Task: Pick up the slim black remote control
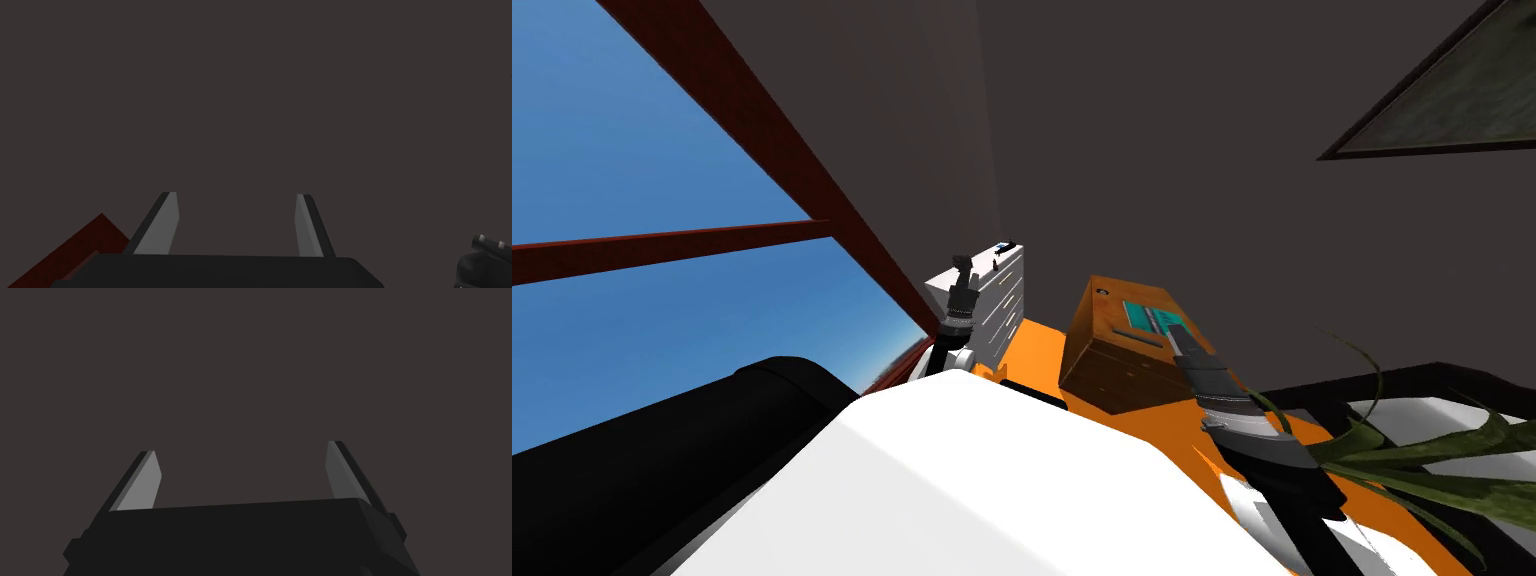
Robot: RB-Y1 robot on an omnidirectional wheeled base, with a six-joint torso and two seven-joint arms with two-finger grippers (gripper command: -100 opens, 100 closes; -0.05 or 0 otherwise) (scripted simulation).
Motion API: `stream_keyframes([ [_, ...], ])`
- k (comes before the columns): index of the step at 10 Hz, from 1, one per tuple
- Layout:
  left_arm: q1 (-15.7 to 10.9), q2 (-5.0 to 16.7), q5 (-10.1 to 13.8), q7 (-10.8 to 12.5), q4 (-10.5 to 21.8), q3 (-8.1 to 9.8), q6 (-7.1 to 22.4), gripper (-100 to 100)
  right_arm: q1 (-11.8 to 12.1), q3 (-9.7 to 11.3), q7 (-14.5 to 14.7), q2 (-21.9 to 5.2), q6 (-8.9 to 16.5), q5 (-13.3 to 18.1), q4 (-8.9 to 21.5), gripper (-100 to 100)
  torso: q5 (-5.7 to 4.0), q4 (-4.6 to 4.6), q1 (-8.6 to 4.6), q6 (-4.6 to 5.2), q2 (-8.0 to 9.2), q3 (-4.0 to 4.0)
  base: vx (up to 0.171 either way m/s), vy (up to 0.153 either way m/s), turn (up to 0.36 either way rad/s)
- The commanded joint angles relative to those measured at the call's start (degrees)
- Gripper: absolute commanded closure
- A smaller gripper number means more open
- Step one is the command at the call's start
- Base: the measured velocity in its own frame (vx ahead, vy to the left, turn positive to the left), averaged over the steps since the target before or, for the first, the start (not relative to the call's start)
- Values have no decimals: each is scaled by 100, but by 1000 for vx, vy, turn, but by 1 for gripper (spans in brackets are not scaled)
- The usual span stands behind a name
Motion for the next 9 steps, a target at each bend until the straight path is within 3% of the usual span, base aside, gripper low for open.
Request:
stream_keyframes([
  [1,0,0,0,0,0,0,0,0,210,-153,-182,-286,-52,286,93,-100,0,0,0,0,0,0,4,-25,354],
  [6,0,0,0,0,0,0,0,0,502,-354,-408,-982,-116,688,236,-100,-1,0,-3,-1,0,0,-2,-26,170],
  [9,1,0,0,0,0,1,0,0,807,-541,-615,-1510,-180,1081,410,-100,-2,0,-4,4,0,0,-6,-26,195],
])
